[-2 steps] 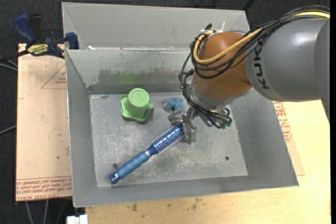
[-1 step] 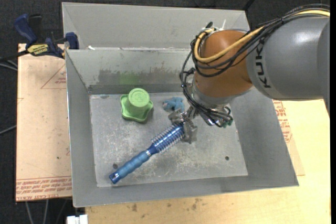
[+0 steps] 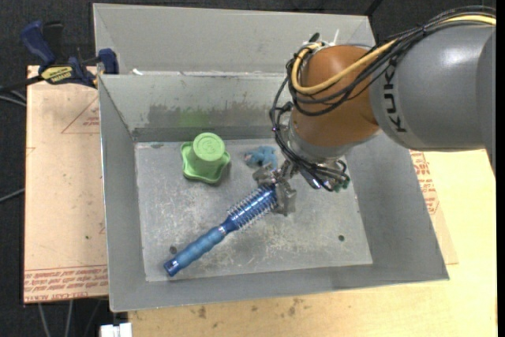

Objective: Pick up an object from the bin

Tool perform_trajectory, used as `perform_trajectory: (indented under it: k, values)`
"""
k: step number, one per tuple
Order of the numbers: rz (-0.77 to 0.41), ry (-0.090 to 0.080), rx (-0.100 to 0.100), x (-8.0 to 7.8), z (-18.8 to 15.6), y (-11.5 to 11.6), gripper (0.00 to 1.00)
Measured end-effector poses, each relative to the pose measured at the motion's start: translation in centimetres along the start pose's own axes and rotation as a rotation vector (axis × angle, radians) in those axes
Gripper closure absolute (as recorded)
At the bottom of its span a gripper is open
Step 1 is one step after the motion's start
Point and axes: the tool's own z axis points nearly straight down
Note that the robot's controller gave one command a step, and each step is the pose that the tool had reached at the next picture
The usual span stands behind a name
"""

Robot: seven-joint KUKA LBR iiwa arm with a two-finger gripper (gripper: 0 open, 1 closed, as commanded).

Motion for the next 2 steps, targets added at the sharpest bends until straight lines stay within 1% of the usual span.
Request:
perform_trajectory:
  k: [1, 2]
  values:
    - [0.0, 0.0, 0.0, -0.1, -1.1, 0.0, 1.0]
    - [0.002, -0.005, 0.003, -0.2, -6.5, 0.0, 1.0]
